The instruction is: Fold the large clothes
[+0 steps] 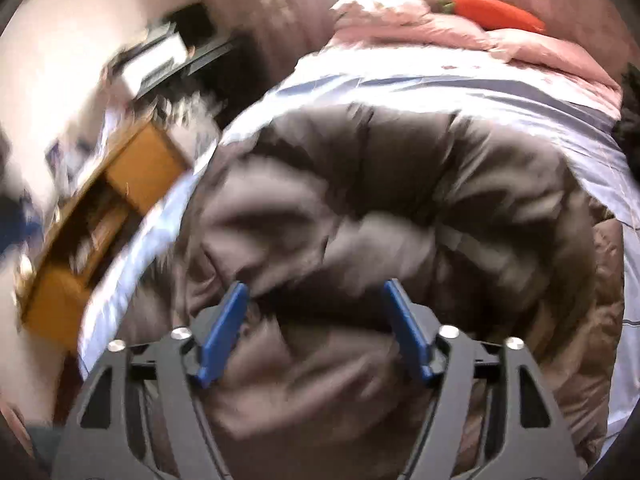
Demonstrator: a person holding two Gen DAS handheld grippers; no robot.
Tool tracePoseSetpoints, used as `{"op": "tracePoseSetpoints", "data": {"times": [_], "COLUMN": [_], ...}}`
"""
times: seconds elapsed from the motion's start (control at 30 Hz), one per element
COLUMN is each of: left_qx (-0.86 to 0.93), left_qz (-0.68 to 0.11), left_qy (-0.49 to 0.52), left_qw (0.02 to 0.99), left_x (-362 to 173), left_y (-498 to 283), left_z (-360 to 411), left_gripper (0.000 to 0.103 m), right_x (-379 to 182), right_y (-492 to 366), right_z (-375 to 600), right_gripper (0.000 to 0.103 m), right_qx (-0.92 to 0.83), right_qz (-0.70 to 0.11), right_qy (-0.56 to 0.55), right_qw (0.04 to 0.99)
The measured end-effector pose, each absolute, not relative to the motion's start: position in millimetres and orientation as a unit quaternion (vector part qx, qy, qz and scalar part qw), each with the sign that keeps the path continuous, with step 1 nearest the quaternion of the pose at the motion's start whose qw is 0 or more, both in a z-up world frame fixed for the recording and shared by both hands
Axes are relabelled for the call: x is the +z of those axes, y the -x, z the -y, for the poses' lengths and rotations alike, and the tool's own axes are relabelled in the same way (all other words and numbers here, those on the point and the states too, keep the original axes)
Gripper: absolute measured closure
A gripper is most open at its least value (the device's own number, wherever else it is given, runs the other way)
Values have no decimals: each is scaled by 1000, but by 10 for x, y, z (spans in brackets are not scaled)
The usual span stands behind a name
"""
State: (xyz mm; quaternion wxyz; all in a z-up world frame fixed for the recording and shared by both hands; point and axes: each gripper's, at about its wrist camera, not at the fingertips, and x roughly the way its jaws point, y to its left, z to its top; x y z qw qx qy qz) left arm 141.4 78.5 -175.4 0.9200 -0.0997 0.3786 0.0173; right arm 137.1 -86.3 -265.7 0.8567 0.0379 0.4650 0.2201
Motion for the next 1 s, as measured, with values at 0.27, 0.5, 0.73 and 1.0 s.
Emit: {"op": "tracePoseSetpoints", "data": {"times": [0.27,0.5,0.73,1.0], "left_qx": [30,22,16,16], "left_qz": [-375,-373,-368,-360], "left_qy": [57,55,35,32], "left_qw": [925,926,929,932], "left_x": [-1820,-1827,-1830,-1784], "left_y": [-1425,-1407,-1386,-1377], "left_z": [-616,-592,-490,-471], "left_gripper": [2,2,2,2], "right_x": [-3179,-2791,-3327,-2641], "right_y": [-1365,-1004,-1216,-1230], "right_z": [902,1379,1349,1638], "right_gripper": [26,26,24,26], "right_qx": [205,217,176,153], "right_qz": [-540,-458,-503,-397], "right_qy": [-48,-48,18,-47], "right_qw": [815,861,846,904]}}
